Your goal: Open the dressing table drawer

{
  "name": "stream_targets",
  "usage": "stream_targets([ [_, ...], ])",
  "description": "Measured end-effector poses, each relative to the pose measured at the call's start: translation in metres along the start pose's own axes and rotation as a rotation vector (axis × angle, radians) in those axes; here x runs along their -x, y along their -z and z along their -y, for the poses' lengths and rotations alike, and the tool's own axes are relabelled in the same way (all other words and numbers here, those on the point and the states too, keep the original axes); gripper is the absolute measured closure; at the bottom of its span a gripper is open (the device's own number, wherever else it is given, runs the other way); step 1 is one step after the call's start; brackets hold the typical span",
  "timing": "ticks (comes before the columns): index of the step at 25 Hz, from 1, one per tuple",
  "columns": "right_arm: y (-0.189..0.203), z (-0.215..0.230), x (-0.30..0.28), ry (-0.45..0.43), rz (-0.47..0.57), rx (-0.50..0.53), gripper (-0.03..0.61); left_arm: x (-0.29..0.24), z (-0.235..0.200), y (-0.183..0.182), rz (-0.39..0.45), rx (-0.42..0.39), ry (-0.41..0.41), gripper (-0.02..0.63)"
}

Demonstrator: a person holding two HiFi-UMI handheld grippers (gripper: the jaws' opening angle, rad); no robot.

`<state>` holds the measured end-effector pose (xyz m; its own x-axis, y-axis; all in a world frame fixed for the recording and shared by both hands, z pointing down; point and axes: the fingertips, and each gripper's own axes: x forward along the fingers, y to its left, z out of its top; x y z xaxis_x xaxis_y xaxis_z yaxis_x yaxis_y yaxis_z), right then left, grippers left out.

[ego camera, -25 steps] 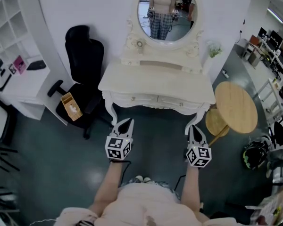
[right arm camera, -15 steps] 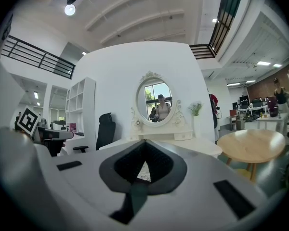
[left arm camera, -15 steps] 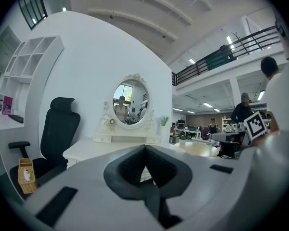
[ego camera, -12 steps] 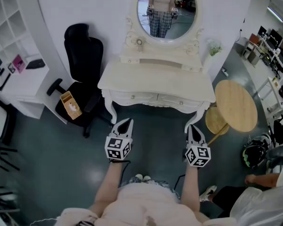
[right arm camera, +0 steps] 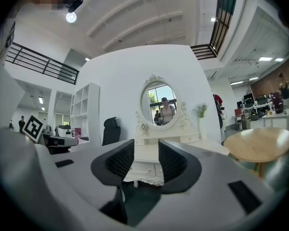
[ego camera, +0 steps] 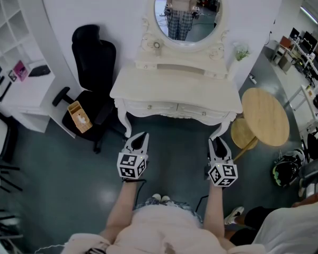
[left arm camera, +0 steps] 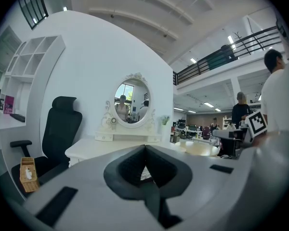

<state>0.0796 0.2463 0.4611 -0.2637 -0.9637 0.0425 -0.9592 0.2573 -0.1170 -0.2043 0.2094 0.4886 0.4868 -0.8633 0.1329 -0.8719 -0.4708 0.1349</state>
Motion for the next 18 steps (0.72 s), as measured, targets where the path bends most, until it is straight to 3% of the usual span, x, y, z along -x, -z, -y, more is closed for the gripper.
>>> stream_targets([
  [11, 0.005, -0.011, -0.003, 0.003, 0.013, -0.027, 0.160, 0.001, -0.010, 0.007, -0.020, 0.003, 0.016, 0.588],
  [18, 0.009, -0.015, -0.005, 0.030, 0.018, -0.024, 0.119, 0.001, -0.019, 0.008, -0.016, 0.002, 0.028, 0.588],
])
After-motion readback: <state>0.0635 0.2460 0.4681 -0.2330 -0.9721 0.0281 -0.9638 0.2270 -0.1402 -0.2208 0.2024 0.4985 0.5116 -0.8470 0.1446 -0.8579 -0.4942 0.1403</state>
